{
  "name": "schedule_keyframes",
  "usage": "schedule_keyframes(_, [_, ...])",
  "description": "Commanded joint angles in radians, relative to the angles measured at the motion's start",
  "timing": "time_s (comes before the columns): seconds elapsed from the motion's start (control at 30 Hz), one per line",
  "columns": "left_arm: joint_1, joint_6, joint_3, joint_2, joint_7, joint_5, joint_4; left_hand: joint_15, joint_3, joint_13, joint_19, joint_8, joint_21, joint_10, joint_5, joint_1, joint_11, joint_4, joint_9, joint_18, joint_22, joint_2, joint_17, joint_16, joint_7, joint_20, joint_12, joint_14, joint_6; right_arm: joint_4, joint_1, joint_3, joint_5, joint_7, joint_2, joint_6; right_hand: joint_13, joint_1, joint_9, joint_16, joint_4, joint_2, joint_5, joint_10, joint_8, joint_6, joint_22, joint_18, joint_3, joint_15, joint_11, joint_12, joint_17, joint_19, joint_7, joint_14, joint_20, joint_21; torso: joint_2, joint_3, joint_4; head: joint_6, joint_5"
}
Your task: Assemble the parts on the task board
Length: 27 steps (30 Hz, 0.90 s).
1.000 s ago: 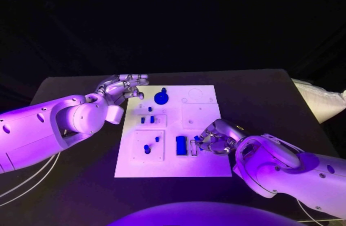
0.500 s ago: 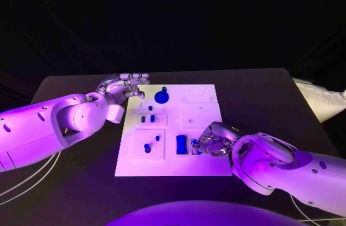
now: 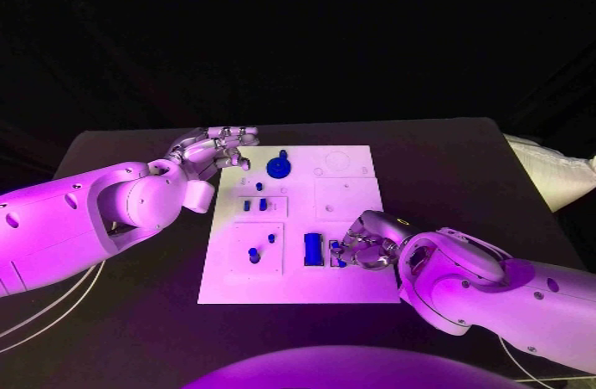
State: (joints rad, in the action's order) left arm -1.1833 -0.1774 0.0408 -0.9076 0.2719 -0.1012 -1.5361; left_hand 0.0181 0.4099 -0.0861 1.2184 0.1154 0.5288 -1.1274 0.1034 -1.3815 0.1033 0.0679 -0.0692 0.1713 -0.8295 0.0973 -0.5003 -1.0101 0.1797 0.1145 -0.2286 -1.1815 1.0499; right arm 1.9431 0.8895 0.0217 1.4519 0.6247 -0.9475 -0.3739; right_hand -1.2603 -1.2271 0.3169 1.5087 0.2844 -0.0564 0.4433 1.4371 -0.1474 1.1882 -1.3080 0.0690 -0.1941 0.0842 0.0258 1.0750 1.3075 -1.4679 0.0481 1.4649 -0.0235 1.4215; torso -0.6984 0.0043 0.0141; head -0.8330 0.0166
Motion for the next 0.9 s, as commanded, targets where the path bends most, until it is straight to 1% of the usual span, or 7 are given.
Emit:
schedule_keyframes(0.03, [0.000,0.025,-0.001,0.000,0.002,0.003,-0.004,-0.003,-0.002,0.001,-0.004,0.006,-0.004,0.010,-0.002,0.002,0.000,0.004,0.001,0.010,0.001,-0.002,0.001,-0.006,-0.001,-0.003,-0.004,0.007,-0.006,0.001,0.000,0.000,0.025,-0.002,0.003,0.015,-0.011,0.017,0.002,0.007,0.002,0.006,-0.008,0.008,-0.006,0.010,-0.039,-0.018,0.011,0.007,0.001,0.016,0.182,-0.019,0.000,0.090,0.006,0.007,0.000,0.0002,-0.0012,-0.002,-0.001])
schedule_keyframes(0.2, [0.000,0.027,-0.001,0.000,0.002,0.003,-0.004,-0.002,-0.003,0.001,-0.004,0.006,-0.004,0.010,-0.002,0.003,0.000,0.003,0.001,0.010,0.001,-0.002,0.002,-0.006,-0.001,-0.003,-0.004,0.007,-0.006,-0.002,0.000,0.000,0.028,-0.002,0.004,0.023,-0.025,0.038,0.007,0.011,0.003,0.017,-0.009,0.015,-0.012,0.014,-0.050,-0.021,0.020,0.009,0.003,0.036,0.188,-0.023,-0.002,0.091,0.007,0.014,0.000,0.0002,-0.0007,-0.003,-0.003])
schedule_keyframes(0.57, [0.000,0.035,-0.001,0.000,-0.004,0.004,-0.005,-0.002,-0.004,0.001,-0.004,0.007,-0.005,0.010,-0.002,0.005,0.000,0.003,0.001,0.010,0.001,-0.003,0.002,-0.006,-0.001,-0.003,-0.005,0.007,-0.005,-0.003,0.000,0.000,0.033,-0.003,0.007,0.033,-0.033,0.048,0.010,0.013,0.003,0.020,-0.011,0.019,-0.015,0.016,-0.053,-0.021,0.027,0.010,0.004,0.046,0.191,-0.025,-0.003,0.091,0.008,0.016,0.000,0.0005,-0.0001,-0.003,-0.005])
schedule_keyframes(0.7, [0.000,0.037,-0.001,0.000,-0.006,0.005,-0.005,-0.002,-0.004,0.001,-0.004,0.007,-0.005,0.010,-0.002,0.005,0.000,0.003,0.001,0.010,0.001,-0.003,0.002,-0.006,-0.001,-0.003,-0.005,0.007,-0.005,0.000,0.000,0.000,0.039,-0.003,0.005,0.030,-0.036,0.060,0.012,0.013,0.002,0.017,-0.020,0.020,-0.017,0.016,-0.052,-0.021,0.039,0.010,0.005,0.048,0.190,-0.024,-0.004,0.091,0.008,0.016,0.000,0.0008,-0.0002,-0.003,-0.004])
schedule_keyframes(0.77, [0.000,0.038,-0.001,0.000,-0.006,0.005,-0.005,-0.002,-0.004,0.001,-0.004,0.007,-0.005,0.010,-0.002,0.005,0.000,0.003,0.001,0.010,0.001,-0.003,0.002,-0.006,-0.001,-0.003,-0.005,0.007,-0.005,0.003,-0.001,0.000,0.045,-0.004,0.002,0.029,-0.038,0.061,0.015,0.013,-0.003,0.007,-0.046,0.020,-0.019,0.014,-0.052,-0.021,0.051,0.010,0.005,0.048,0.190,-0.024,-0.004,0.091,0.008,0.016,0.001,0.0014,-0.0004,-0.002,-0.004])
schedule_keyframes(0.83, [0.000,0.038,-0.001,0.000,-0.006,0.005,-0.004,-0.002,-0.004,0.001,-0.004,0.007,-0.005,0.010,-0.002,0.005,0.000,0.003,0.001,0.010,0.001,-0.003,0.002,-0.006,-0.001,-0.003,-0.005,0.007,-0.005,0.008,-0.001,0.000,0.053,-0.005,-0.002,0.030,-0.039,0.055,0.018,0.013,-0.014,-0.007,-0.098,0.019,-0.021,0.013,-0.052,-0.021,0.065,0.011,0.006,0.047,0.190,-0.023,-0.005,0.091,0.009,0.015,0.001,0.0016,0.0001,-0.001,-0.004])
schedule_keyframes(0.9, [0.000,0.038,-0.001,0.000,-0.006,0.005,-0.003,-0.002,-0.004,0.001,-0.004,0.007,-0.005,0.010,-0.002,0.005,0.000,0.003,0.001,0.010,0.001,-0.003,0.002,-0.006,-0.001,-0.003,-0.005,0.007,-0.005,0.012,-0.001,0.000,0.058,-0.007,-0.008,0.027,-0.040,0.047,0.020,0.011,-0.022,-0.016,-0.152,0.017,-0.023,0.010,-0.049,-0.020,0.078,0.010,0.005,0.044,0.188,-0.022,-0.004,0.091,0.009,0.013,0.001,0.0014,0.0005,0.001,-0.004])
